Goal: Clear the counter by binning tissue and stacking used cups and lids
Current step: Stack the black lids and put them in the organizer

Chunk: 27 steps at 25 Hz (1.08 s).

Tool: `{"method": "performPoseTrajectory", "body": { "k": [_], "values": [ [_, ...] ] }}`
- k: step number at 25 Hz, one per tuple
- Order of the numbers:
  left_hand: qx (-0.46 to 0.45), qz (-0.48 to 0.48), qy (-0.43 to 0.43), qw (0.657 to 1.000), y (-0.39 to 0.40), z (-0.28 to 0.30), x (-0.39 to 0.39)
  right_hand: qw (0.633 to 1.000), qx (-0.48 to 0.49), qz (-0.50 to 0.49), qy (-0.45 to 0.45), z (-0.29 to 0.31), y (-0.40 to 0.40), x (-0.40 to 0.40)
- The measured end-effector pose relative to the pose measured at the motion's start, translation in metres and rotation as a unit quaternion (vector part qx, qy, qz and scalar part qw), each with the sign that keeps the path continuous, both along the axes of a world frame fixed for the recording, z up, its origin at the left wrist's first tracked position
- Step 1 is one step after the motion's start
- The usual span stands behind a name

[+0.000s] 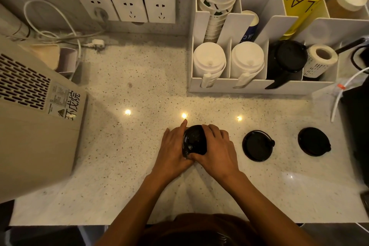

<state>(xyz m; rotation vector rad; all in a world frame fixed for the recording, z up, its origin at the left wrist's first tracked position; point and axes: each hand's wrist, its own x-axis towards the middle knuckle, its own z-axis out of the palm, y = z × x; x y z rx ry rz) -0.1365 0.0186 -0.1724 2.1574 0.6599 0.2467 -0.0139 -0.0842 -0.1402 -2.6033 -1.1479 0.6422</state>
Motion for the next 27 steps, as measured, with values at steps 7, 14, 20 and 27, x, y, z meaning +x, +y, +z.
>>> {"method": "performPoseTrajectory", "body": {
  "k": [7, 14, 20, 27],
  "values": [
    [-0.015, 0.009, 0.017, 1.0, 0.002, -0.006, -0.004, 0.999, 0.014, 0.014, 0.034, -0.004, -0.01, 0.008],
    [0.03, -0.014, 0.036, 0.999, 0.0, -0.005, -0.004, 1.0, 0.007, 0.027, 0.011, -0.01, -0.012, 0.013],
    [0.035, 0.004, 0.053, 0.998, -0.001, 0.002, -0.003, 0.998, 0.042, 0.018, 0.048, -0.013, -0.016, 0.016],
    [0.032, 0.036, 0.085, 0.995, -0.008, 0.011, 0.008, 0.969, 0.17, -0.17, 0.052, -0.023, 0.013, 0.022]
  ]
}}
